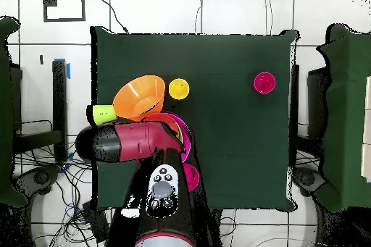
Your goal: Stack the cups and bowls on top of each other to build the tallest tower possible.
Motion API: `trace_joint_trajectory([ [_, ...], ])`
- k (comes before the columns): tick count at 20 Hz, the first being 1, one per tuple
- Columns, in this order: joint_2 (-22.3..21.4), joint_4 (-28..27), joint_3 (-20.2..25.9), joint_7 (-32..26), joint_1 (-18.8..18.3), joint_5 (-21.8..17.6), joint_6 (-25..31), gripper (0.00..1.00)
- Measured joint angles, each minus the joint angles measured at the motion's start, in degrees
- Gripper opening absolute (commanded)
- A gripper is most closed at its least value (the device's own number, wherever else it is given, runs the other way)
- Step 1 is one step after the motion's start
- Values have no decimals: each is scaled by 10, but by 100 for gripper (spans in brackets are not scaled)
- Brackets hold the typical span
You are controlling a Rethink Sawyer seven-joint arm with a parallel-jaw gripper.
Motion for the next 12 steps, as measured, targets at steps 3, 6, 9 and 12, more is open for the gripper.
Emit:
trace_joint_trajectory([
  [3,0,0,-2,0,0,3,0,0],
  [6,0,0,-4,0,0,3,0,0],
  [9,0,0,-6,0,0,2,0,0],
  [12,0,1,-6,0,-4,3,0,0],
])
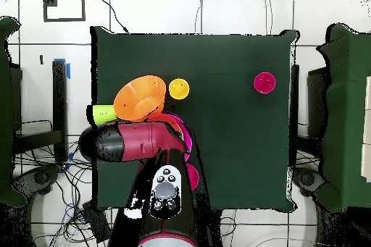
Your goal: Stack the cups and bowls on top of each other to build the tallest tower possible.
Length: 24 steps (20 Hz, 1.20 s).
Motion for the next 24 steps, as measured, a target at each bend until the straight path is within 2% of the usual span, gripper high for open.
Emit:
trace_joint_trajectory([
  [8,0,2,0,0,-27,0,0,0],
  [14,0,2,0,0,-34,-1,0,0],
  [15,3,2,0,0,-35,-1,0,100],
  [24,14,2,-1,0,-35,-1,0,100],
])
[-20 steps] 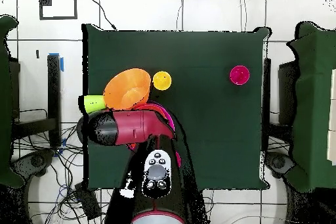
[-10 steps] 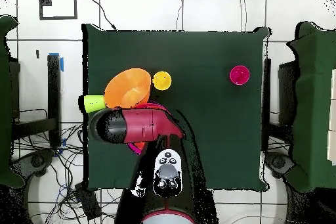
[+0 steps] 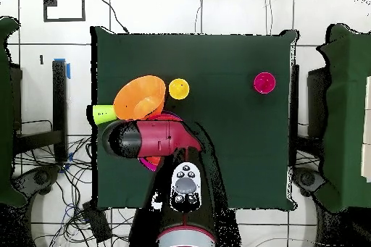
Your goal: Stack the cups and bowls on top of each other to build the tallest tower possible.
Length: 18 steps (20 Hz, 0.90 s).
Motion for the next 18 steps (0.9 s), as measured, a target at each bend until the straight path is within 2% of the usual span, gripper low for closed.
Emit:
trace_joint_trajectory([
  [12,-3,0,-3,0,6,0,0,100],
  [18,-31,0,-3,0,8,8,5,100],
])
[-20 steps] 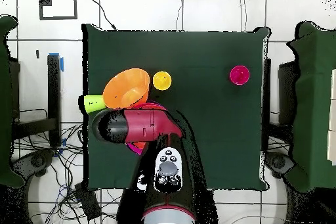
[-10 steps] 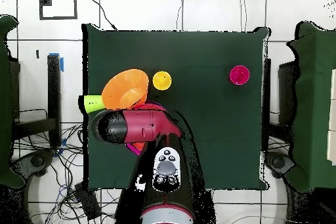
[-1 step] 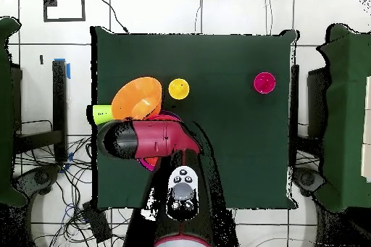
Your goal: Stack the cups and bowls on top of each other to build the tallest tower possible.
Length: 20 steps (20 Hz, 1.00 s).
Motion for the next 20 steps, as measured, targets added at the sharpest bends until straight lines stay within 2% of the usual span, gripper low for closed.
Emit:
trace_joint_trajectory([
  [10,-77,0,1,0,3,35,44,100],
  [20,-100,-13,2,0,3,49,89,100],
])
